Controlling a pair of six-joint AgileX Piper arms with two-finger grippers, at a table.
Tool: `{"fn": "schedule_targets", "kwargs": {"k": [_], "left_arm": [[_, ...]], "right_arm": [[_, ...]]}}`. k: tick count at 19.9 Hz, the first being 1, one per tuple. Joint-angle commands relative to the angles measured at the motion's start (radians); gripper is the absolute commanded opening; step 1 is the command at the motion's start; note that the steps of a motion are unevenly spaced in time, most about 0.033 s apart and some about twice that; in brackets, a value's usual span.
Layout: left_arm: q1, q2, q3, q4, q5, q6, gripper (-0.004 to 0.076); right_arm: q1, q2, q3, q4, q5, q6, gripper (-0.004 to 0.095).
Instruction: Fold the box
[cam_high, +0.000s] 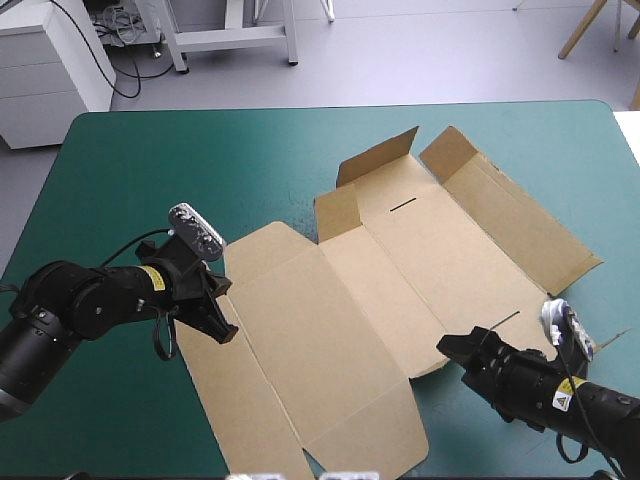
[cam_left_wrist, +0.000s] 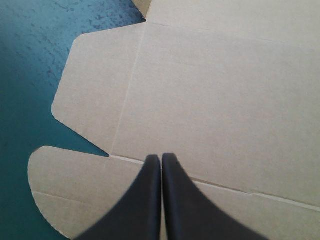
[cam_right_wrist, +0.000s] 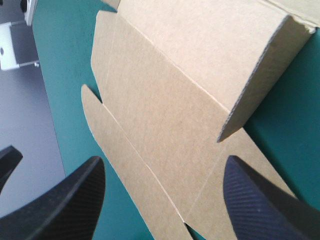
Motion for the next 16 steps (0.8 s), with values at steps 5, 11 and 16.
{"fn": "schedule_targets", "kwargs": {"k": [5, 11, 16], "left_arm": [[-0.007, -0.015, -0.03, -0.024, -0.041, -0.006, -0.001], [-0.007, -0.015, -0.03, -0.024, -0.035, -0.006, -0.001], [-0.007, -0.015, -0.03, -0.024, -0.035, -0.006, -0.001]], "right_arm": [[0.002, 0.01, -0.02, -0.052, -0.029, 0.19, 0.0623], [0.002, 0.011, 0.048, -0.138, 0.038, 0.293, 0.0623], [0.002, 0.017, 0.096, -0.15, -0.088, 0.306, 0.0623]]}}
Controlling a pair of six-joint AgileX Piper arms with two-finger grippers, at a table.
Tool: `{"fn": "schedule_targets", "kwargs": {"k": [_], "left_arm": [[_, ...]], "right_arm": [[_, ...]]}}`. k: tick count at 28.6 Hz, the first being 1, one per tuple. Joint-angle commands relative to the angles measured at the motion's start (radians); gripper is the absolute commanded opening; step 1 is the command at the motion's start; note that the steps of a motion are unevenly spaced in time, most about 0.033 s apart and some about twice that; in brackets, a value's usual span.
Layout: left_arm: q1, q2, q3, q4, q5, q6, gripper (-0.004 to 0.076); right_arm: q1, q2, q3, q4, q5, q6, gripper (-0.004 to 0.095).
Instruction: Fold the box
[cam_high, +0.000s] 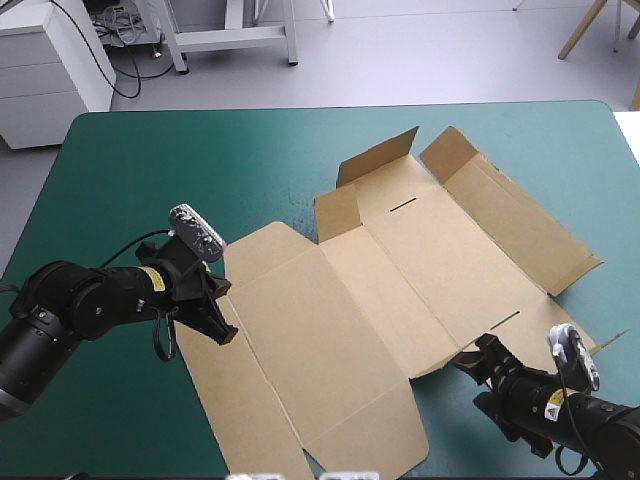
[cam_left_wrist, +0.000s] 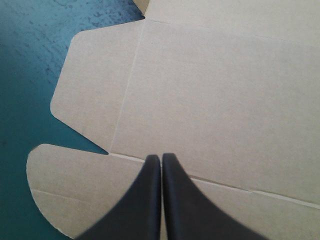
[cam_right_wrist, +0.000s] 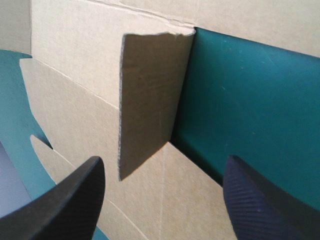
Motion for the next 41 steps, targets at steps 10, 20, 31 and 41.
{"fn": "schedule_targets", "kwargs": {"k": [10, 20, 31, 41], "left_arm": [[-0.007, -0.015, -0.03, -0.024, -0.04, -0.006, -0.001], [-0.007, -0.015, -0.03, -0.024, -0.043, -0.006, -0.001], [-0.007, -0.015, -0.03, -0.024, -0.046, -0.001, -0.001], [-0.007, -0.015, -0.03, -0.024, -0.037, -0.001, -0.001]], "right_arm": [[0.002, 0.203, -0.019, 0.042, -0.2, -0.053, 0.0623], [0.002, 0.325, -0.019, 0.057, -0.325, -0.067, 0.0623], [0.002, 0.388, -0.019, 0.196, -0.344, -0.249, 0.03], [0.002, 0.388, -0.019, 0.194, -0.342, -0.289, -0.0014]]}}
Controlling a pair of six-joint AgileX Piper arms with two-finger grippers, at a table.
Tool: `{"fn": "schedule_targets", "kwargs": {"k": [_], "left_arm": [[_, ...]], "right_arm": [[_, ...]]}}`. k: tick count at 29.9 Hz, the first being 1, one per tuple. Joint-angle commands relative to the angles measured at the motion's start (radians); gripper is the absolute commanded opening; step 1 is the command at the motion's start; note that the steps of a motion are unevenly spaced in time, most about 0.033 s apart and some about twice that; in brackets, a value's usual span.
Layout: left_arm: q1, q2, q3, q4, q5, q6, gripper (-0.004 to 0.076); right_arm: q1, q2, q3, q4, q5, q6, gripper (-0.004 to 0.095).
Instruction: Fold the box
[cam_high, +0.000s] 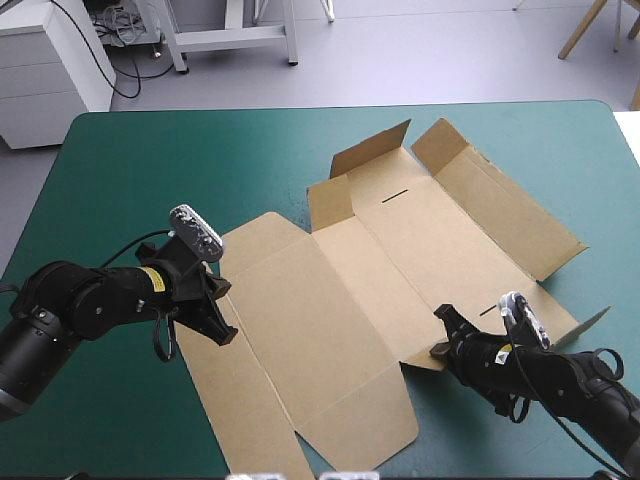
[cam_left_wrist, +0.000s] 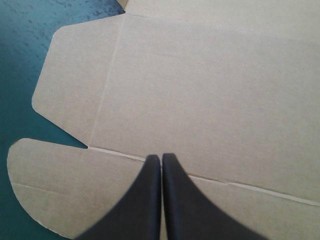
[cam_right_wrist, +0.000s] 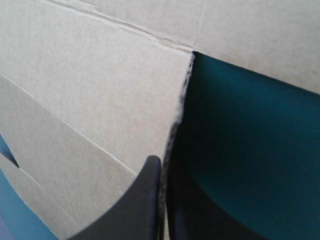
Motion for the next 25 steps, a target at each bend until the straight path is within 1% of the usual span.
{"fn": "schedule_targets", "kwargs": {"k": [1, 8, 11, 16, 18, 21, 25], "left_arm": [[-0.007, -0.015, -0.03, -0.024, -0.041, -0.002, -0.001], [-0.007, -0.015, -0.03, -0.024, -0.069, -0.002, -0.001], [-0.007, -0.015, -0.03, -0.024, -0.079, -0.002, -0.001], [-0.007, -0.015, -0.03, -0.024, -0.095, -0.002, -0.001], [-0.007, -0.015, -0.03, -0.024, -0.095, -0.002, -0.001], [-0.007, -0.015, -0.03, -0.026, -0.095, -0.002, -0.001], [-0.007, -0.015, -0.03, -0.026, -0.095, -0.002, -0.001]], "right_arm": [[0.002, -0.007, -0.024, -0.001, -0.047, -0.026, -0.0014], [-0.001, -0.007, -0.024, -0.086, -0.051, -0.024, -0.0013], [-0.001, -0.007, -0.038, -0.171, -0.051, -0.022, -0.0013], [-0.001, 0.001, -0.08, -0.274, -0.035, -0.02, -0.0004], [-0.001, 0.018, -0.109, -0.318, -0.007, -0.04, -0.0004], [-0.001, 0.068, -0.179, -0.372, 0.07, -0.104, -0.0004], [-0.001, 0.169, -0.293, -0.439, 0.209, -0.219, -0.0004]]}}
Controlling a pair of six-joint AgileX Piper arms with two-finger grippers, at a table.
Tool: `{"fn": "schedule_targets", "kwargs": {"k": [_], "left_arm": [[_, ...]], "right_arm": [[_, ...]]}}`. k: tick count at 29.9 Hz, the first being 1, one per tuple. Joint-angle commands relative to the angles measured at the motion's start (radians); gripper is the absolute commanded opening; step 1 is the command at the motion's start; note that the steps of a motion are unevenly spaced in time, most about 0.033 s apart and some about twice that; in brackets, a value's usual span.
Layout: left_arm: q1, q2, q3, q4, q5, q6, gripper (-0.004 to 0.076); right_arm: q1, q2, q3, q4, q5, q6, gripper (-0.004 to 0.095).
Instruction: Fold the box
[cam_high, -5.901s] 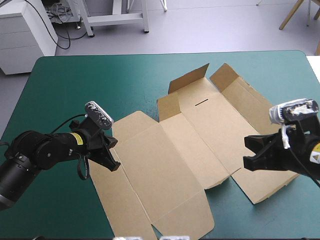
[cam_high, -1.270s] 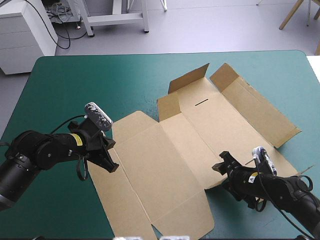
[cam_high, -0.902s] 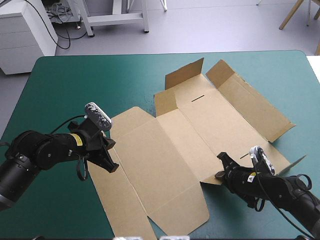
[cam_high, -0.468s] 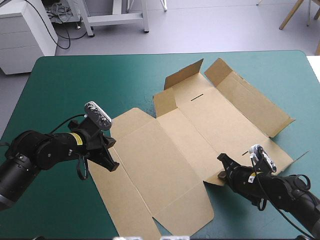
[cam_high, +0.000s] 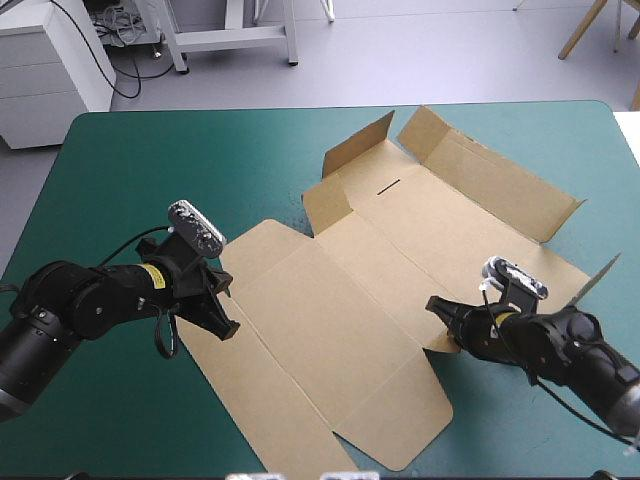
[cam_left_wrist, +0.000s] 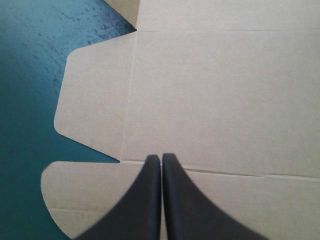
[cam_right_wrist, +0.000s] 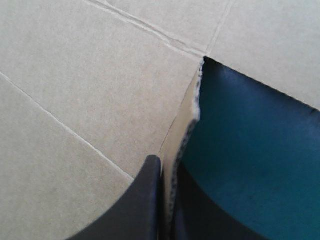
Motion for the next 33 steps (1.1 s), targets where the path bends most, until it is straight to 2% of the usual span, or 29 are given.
{"fn": "schedule_targets", "kwargs": {"k": [1, 9, 14, 18, 24, 28, 33], "left_arm": [[-0.007, -0.015, -0.03, -0.026, -0.053, -0.002, -0.001], [-0.007, -0.015, -0.03, -0.026, -0.058, -0.002, -0.001], [-0.007, -0.015, -0.03, -0.026, -0.061, -0.002, -0.001], [-0.007, -0.015, -0.03, -0.024, -0.061, -0.002, -0.001], [-0.007, -0.015, -0.03, -0.024, -0.08, -0.002, -0.001], [-0.007, -0.015, -0.03, -0.024, -0.08, -0.002, -0.001], [-0.007, -0.015, -0.03, -0.024, -0.073, -0.002, -0.001]], "right_arm": [[-0.001, 0.07, -0.129, -0.081, 0.073, -0.127, -0.0004], [-0.001, 0.278, -0.398, -0.132, 0.233, -0.382, -0.0008], [-0.001, 0.411, -0.554, -0.132, 0.281, -0.571, -0.0019], [-0.001, 0.485, -0.661, -0.13, 0.296, -0.751, -0.0019], [-0.001, 0.549, -0.773, -0.132, 0.313, -1.122, -0.0019], [-0.001, 0.57, -0.8, -0.145, 0.275, -1.397, -0.002], [-0.001, 0.582, -0.809, -0.183, 0.223, -1.65, -0.002]]}}
